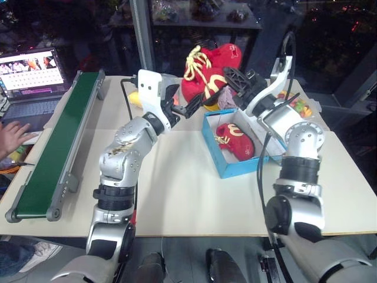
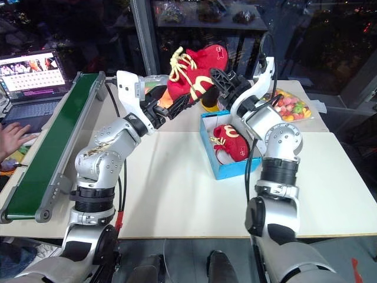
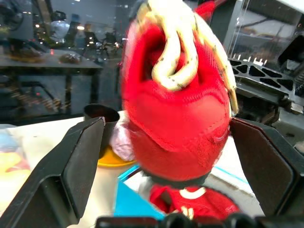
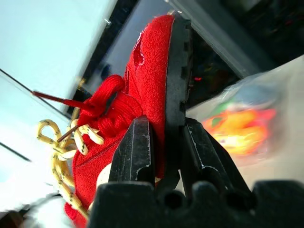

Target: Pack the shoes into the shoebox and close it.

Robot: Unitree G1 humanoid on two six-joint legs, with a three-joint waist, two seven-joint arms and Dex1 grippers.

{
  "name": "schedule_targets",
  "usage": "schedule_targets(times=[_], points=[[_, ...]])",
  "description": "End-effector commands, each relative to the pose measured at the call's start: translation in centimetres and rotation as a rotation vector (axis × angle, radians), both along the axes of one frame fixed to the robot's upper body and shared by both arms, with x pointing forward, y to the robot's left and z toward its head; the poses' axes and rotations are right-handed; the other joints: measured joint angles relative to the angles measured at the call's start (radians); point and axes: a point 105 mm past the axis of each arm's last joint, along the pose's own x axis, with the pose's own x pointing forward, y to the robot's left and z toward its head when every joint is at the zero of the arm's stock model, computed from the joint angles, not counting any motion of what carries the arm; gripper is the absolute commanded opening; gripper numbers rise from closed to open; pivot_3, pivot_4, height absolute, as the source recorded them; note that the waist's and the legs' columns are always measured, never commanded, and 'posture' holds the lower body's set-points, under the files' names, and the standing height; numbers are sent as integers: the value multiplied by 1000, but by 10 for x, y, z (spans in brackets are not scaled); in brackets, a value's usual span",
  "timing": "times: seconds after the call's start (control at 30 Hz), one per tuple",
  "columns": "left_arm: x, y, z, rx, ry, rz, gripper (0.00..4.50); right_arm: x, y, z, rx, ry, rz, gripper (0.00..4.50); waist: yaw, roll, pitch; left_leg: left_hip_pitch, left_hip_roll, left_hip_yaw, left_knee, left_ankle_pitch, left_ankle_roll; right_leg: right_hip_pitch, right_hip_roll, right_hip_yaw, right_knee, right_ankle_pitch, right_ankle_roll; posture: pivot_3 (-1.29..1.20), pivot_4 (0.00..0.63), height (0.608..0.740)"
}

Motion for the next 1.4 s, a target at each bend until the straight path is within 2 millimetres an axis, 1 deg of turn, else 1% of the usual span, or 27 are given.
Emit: schedule_targets(times=[0.03,0.1,0.17,0.23,0.37,0.43,0.57,0.63,0.73,0.87,1.03,1.1,1.2,1.3,1.4], points=[[6,41,3,18,-32,151,4500,-5,-14,30,-350,-168,-37,337,-1,1,1,0,0,0,0,0,0,-1,0,0,0,0,0,0,150,733],[9,50,0,25,-22,189,4500,-4,-21,21,-444,-135,-9,337,-1,1,1,-2,0,0,-1,0,0,-3,1,1,0,0,0,0,150,733],[10,55,-3,28,-16,207,4500,-5,-26,9,-526,-103,34,337,-2,1,1,-4,0,0,-1,0,1,-4,0,1,0,0,0,0,150,733],[9,53,-5,32,-17,205,4500,-5,-32,-6,-609,-68,62,337,-1,1,1,-5,0,1,0,0,0,-6,0,1,0,0,0,0,150,733],[6,46,-8,28,-14,192,4500,-4,-38,-37,-702,15,114,337,3,1,1,-7,0,1,0,0,0,-8,0,1,1,0,0,0,150,733],[6,44,-10,24,-11,190,4500,-3,-41,-50,-783,35,126,337,4,1,1,-8,-1,1,0,0,0,-8,-1,1,0,0,0,0,150,733],[5,44,-12,20,-6,192,4500,-2,-50,-53,-826,49,131,337,4,1,1,-8,-1,1,1,0,0,-8,-1,1,1,0,0,0,150,733],[4,45,-14,16,-3,199,4500,0,-56,-55,-875,56,121,337,5,1,1,-8,-1,1,1,0,0,-8,-1,1,1,0,0,0,150,733],[3,47,-15,11,0,208,4500,0,-61,-60,-925,67,137,337,3,1,1,-7,-1,1,1,0,0,-8,-1,1,1,0,0,0,150,733],[1,47,-16,11,0,215,4500,-2,-66,-72,-1012,92,177,337,0,1,1,-7,-1,1,1,0,0,-8,-1,2,1,0,0,0,150,733],[0,48,-17,8,1,223,4500,-3,-60,-89,-1073,110,246,337,3,1,1,-7,-1,1,1,1,-1,-8,-1,1,2,0,0,0,150,733],[0,49,-17,7,2,229,4500,-3,-49,-100,-1095,107,300,337,3,1,1,-7,-1,1,1,1,-1,-8,-1,1,2,1,0,0,150,733],[-2,50,-18,7,5,238,4500,-4,-40,-112,-1130,104,345,337,2,1,1,-6,-1,1,1,1,-1,-7,-1,1,2,1,0,0,150,733],[-3,52,-18,4,4,249,4500,-2,-29,-129,-1151,127,384,337,-1,-1,0,-4,-1,1,2,1,-2,-6,-1,1,3,1,0,0,150,733],[-5,54,-16,2,-4,261,4500,2,-17,-153,-1143,194,407,337,-5,-3,-2,1,-1,1,2,1,-2,-1,-1,1,3,1,0,0,150,733]])
